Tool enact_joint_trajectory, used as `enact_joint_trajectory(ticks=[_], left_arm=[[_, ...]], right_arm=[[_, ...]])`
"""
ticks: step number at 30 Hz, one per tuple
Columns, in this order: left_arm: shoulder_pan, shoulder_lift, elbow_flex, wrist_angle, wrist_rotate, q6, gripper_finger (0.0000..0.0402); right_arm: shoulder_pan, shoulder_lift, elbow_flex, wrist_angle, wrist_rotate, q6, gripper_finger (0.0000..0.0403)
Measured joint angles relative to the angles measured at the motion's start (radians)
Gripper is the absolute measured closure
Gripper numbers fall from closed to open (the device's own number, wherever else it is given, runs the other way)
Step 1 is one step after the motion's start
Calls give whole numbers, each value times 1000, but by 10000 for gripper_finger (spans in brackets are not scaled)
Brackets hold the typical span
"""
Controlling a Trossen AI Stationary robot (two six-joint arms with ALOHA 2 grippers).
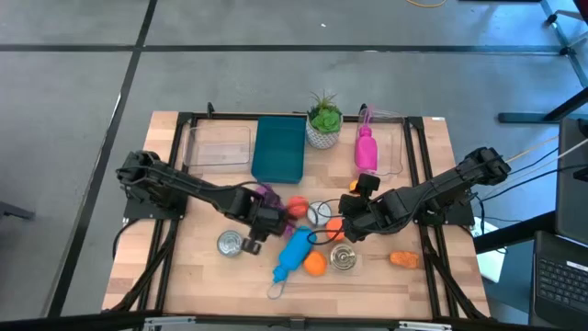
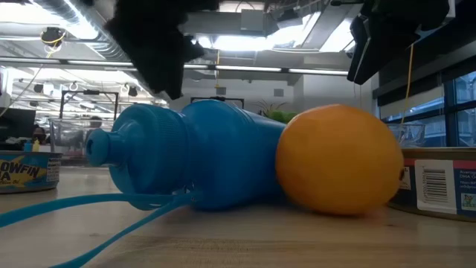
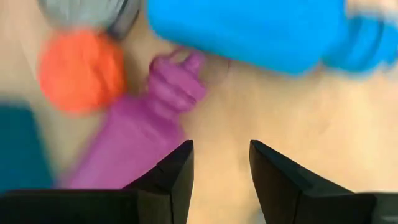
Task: Pick & Place Food Item
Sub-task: Put the purple water bottle into the right transparent bin
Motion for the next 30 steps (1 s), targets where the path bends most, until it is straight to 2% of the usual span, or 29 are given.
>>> enact_joint_trajectory(ticks=[3,9,11,23,26,30], left_arm=[[-15,11,1,38,-82,257,258],[-13,45,1,169,-320,575,258],[-2,52,1,186,-346,644,254],[38,57,1,134,-56,507,197],[40,59,0,123,-36,511,185],[51,59,0,149,-59,554,173]], right_arm=[[0,0,0,-1,0,4,113],[0,0,0,-1,-1,19,113],[0,0,0,-1,-4,25,113],[-8,0,0,-2,-19,33,113],[-16,0,0,-1,-19,61,113],[-16,0,0,-1,-19,85,113]])
